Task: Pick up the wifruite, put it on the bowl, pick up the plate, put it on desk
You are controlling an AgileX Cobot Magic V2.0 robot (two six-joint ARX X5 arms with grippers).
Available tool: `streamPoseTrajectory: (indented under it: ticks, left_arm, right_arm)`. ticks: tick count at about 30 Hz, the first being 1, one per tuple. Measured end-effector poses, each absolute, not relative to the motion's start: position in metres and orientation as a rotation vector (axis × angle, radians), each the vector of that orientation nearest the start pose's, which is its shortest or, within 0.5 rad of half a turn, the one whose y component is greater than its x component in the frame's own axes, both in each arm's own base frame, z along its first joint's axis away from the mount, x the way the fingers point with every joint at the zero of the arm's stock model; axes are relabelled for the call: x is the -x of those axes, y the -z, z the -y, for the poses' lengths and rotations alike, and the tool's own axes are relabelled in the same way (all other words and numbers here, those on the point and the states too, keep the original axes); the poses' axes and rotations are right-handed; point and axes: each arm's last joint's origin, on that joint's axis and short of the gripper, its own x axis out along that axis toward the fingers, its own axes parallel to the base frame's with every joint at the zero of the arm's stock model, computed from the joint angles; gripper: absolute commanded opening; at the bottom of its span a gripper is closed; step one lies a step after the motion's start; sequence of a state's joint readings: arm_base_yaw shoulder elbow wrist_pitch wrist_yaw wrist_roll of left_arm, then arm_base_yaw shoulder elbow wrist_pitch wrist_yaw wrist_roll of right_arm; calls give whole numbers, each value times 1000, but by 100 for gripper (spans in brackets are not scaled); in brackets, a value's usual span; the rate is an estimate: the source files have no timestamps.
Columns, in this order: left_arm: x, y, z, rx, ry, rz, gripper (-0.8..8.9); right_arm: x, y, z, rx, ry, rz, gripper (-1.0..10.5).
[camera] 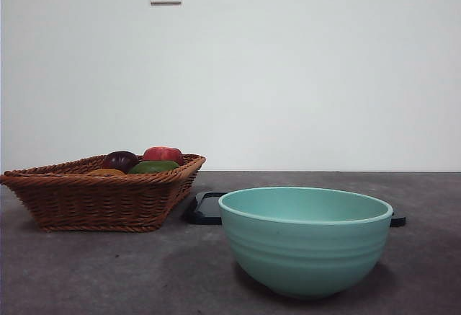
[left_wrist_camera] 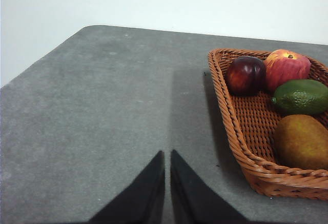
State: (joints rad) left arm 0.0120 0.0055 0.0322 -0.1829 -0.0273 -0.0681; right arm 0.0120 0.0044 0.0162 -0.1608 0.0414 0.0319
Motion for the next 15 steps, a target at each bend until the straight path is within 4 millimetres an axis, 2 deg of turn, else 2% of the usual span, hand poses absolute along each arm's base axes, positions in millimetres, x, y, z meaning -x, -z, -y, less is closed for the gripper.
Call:
streamPoseTrajectory:
  ticks: [5, 15]
  left_arm:
    - [-95, -156, -2, 67, -45, -155, 18]
    - [-95, -157, -2, 120, -41, -154, 16]
  right_arm:
    - [-96, -153, 0, -31, 32, -148, 17]
    - [-95, -154, -3, -172, -67, -162, 10]
